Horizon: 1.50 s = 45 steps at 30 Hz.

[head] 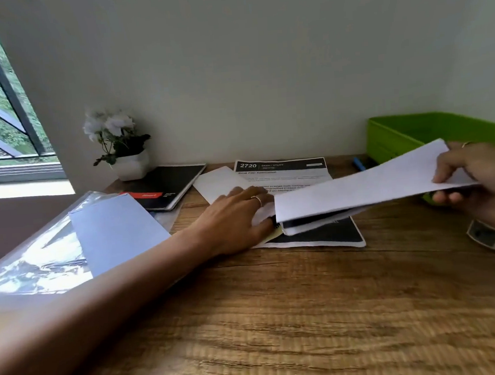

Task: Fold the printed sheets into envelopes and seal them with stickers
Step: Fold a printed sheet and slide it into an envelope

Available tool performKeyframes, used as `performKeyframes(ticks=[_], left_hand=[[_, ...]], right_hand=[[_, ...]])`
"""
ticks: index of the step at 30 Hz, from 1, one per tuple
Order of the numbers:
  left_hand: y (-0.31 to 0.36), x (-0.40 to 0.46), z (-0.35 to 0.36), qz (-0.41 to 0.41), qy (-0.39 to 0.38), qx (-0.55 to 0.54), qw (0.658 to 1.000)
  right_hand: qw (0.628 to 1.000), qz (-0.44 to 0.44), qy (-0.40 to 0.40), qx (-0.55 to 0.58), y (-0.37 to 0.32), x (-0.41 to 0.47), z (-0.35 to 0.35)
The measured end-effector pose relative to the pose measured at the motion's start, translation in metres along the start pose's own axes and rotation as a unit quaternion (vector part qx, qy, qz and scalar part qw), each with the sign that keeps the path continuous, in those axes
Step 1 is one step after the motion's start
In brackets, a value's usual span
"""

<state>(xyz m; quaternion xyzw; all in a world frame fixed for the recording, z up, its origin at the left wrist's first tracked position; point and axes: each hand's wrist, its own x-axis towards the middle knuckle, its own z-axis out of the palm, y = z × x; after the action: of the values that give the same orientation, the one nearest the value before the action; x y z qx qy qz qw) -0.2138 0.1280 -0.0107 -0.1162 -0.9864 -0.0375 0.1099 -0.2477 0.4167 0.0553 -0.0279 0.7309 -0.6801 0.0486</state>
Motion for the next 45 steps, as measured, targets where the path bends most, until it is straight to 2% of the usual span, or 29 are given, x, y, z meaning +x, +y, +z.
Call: performKeyframes(ticks=[4, 12, 21, 31, 37, 45], left_hand=[[-0.007, 0.006, 0.005, 0.003, -0.087, -0.080, 0.993], [-0.009, 0.007, 0.006, -0.004, -0.133, -0.087, 0.987], [-0.004, 0.005, 0.002, -0.012, -0.147, -0.095, 0.984], [0.008, 0.003, -0.008, -0.032, -0.133, -0.162, 0.977], [0.020, 0.004, -0.008, -0.027, -0.139, -0.187, 0.972], [0.020, 0.011, -0.008, -0.050, -0.123, -0.306, 0.943]], right_hand=[[0.999, 0.029, -0.007, -0.038, 0.004, 0.006, 0.001], [0.998, 0.046, -0.022, -0.027, 0.011, 0.013, 0.002], [0.999, 0.048, -0.017, 0.002, 0.013, 0.014, 0.001], [0.998, 0.058, -0.019, -0.005, 0.016, 0.017, 0.000], [0.997, 0.063, -0.030, 0.033, 0.018, 0.013, 0.005], [0.986, 0.052, -0.062, 0.147, 0.015, 0.002, 0.014]])
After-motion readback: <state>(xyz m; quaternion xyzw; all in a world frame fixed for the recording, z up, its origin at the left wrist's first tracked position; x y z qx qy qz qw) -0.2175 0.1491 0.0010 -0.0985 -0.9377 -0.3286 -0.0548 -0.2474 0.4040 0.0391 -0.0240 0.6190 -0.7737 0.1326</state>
